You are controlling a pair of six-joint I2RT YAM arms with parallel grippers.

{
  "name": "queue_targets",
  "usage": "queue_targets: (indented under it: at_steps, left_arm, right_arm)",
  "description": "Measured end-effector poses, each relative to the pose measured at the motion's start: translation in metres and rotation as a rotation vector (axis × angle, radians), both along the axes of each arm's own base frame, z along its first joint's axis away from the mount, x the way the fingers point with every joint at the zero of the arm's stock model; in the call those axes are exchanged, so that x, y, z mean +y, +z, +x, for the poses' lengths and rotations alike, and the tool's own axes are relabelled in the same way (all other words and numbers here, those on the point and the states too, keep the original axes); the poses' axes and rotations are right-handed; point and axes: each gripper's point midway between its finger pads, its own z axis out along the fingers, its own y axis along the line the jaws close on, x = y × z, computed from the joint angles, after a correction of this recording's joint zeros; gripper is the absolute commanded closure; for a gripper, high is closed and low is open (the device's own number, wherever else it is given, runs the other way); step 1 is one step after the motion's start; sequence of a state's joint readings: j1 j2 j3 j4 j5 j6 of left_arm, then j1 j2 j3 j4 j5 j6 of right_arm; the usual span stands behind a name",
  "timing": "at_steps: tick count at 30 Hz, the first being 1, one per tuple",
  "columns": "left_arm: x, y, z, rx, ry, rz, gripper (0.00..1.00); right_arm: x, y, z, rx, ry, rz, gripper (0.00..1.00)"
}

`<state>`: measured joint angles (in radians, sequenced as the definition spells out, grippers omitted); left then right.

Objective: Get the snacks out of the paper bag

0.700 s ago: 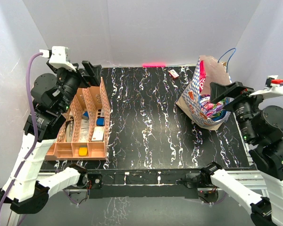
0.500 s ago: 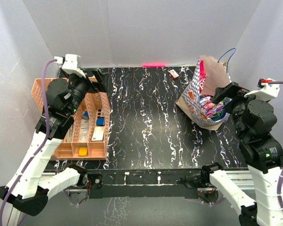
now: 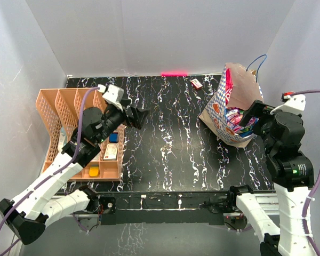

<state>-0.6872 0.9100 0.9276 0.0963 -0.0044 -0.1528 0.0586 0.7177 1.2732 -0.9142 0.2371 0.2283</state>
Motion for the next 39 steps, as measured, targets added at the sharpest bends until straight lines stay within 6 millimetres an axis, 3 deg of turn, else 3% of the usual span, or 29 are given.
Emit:
queue_targets:
  at_steps: [5, 12, 20, 23, 32, 39]
  left_arm:
    - [-0.002, 0.002, -0.016, -0.074, -0.026, 0.006, 0.02]
    - [0.009, 0.025, -0.018, -0.175, 0.040, -0.015, 0.02]
    - [0.017, 0.024, -0.011, -0.200, 0.114, -0.007, 0.02]
    - [0.018, 0.021, -0.010, -0.200, 0.125, 0.000, 0.02]
    - [0.013, 0.018, -0.012, -0.206, 0.121, 0.003, 0.02]
    - [0.011, 0.018, -0.012, -0.208, 0.120, -0.001, 0.02]
  right_arm:
    - [0.029, -0.013, 0.012, 0.065, 0.222, -0.063, 0.02]
    - [0.065, -0.029, 0.026, 0.130, 0.474, -0.090, 0.02]
    - [0.086, -0.051, 0.043, 0.212, 0.586, -0.035, 0.04]
    - [0.091, -0.050, 0.049, 0.207, 0.596, -0.005, 0.13]
    - [0.110, -0.049, 0.056, 0.207, 0.677, 0.062, 0.13]
    - [0.118, -0.036, 0.038, 0.159, 0.735, 0.073, 0.40]
